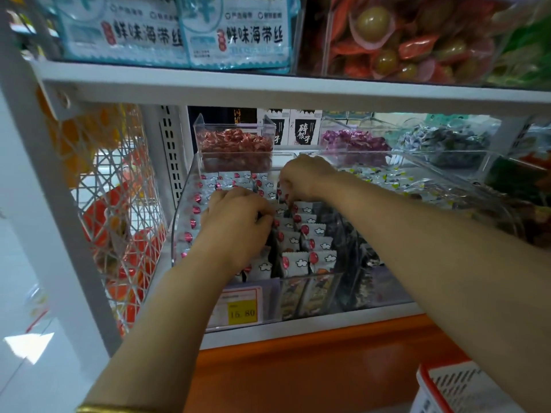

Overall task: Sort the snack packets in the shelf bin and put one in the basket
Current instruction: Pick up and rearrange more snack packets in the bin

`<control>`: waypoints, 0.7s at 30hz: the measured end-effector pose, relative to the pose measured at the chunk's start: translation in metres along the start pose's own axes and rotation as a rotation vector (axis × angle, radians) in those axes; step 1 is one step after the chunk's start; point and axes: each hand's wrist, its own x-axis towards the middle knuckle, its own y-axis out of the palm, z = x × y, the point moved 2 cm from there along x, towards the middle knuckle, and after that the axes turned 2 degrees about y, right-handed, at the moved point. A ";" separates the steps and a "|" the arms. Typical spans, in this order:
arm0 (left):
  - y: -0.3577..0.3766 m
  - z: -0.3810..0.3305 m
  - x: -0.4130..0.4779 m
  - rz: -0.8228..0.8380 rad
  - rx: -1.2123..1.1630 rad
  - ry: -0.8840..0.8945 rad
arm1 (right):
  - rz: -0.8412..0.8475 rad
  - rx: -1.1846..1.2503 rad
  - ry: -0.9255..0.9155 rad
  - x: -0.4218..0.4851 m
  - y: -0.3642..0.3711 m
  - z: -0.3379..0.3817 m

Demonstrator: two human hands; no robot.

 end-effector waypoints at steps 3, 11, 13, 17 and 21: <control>-0.004 0.002 -0.001 -0.020 -0.039 -0.007 | -0.044 0.162 0.031 -0.012 -0.013 -0.008; -0.014 -0.005 -0.013 -0.182 -0.154 -0.030 | -0.589 0.609 0.248 -0.089 -0.035 -0.016; -0.015 -0.012 -0.017 -0.198 -0.219 -0.022 | -0.616 0.871 0.298 -0.110 -0.039 -0.015; -0.011 -0.026 -0.022 -0.112 -0.563 -0.118 | -0.476 1.512 0.397 -0.151 -0.030 -0.012; -0.004 -0.036 -0.026 0.046 -1.012 -0.229 | -0.378 1.975 0.443 -0.182 -0.010 -0.015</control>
